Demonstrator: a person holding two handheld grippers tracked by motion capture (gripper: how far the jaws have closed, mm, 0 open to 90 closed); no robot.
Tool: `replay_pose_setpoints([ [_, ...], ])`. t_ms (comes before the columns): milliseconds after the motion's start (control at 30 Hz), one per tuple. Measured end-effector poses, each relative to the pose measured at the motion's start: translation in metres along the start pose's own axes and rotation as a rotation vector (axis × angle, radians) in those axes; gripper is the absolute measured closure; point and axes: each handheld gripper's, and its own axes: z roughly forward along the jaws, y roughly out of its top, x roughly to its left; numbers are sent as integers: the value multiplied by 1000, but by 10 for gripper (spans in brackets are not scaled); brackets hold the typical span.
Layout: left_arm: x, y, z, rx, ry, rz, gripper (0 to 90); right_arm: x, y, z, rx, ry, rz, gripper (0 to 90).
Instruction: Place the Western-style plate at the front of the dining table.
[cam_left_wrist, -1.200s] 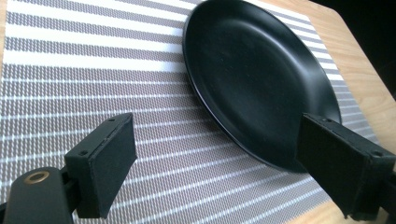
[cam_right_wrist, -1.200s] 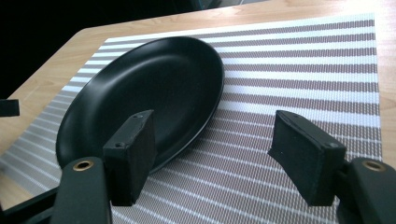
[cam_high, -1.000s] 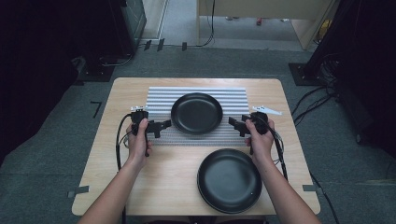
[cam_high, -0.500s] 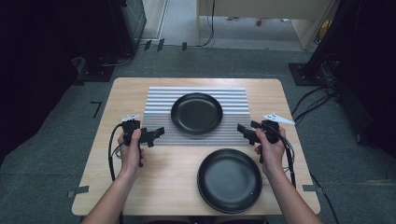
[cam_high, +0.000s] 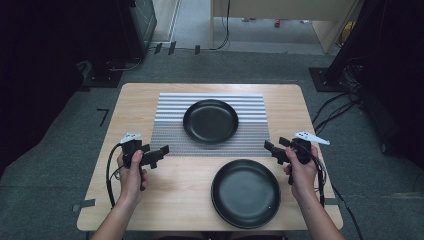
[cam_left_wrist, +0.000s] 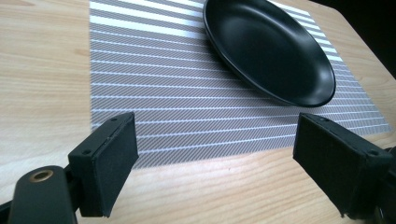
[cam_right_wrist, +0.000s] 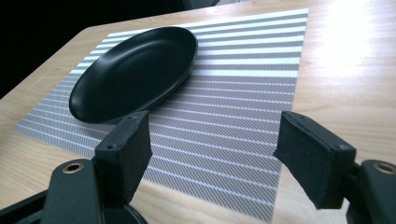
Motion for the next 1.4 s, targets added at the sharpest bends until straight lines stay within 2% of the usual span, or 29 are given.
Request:
replay_pose_setpoints([
  [400,12,-17,-25,-23,11,-7,135,-9,-14,-25,-3,-13,4,249],
  [800,30,-41,-45,-23,35,-24,135,-24,-35,-51,6,-54,11,244],
  [1067,46,-59,-58,-10,82,-24,135,-36,-46,-70,6,-85,23,243],
  [1400,61,-73,-72,-6,126,-24,135,-48,-60,-86,11,-111,41,240],
])
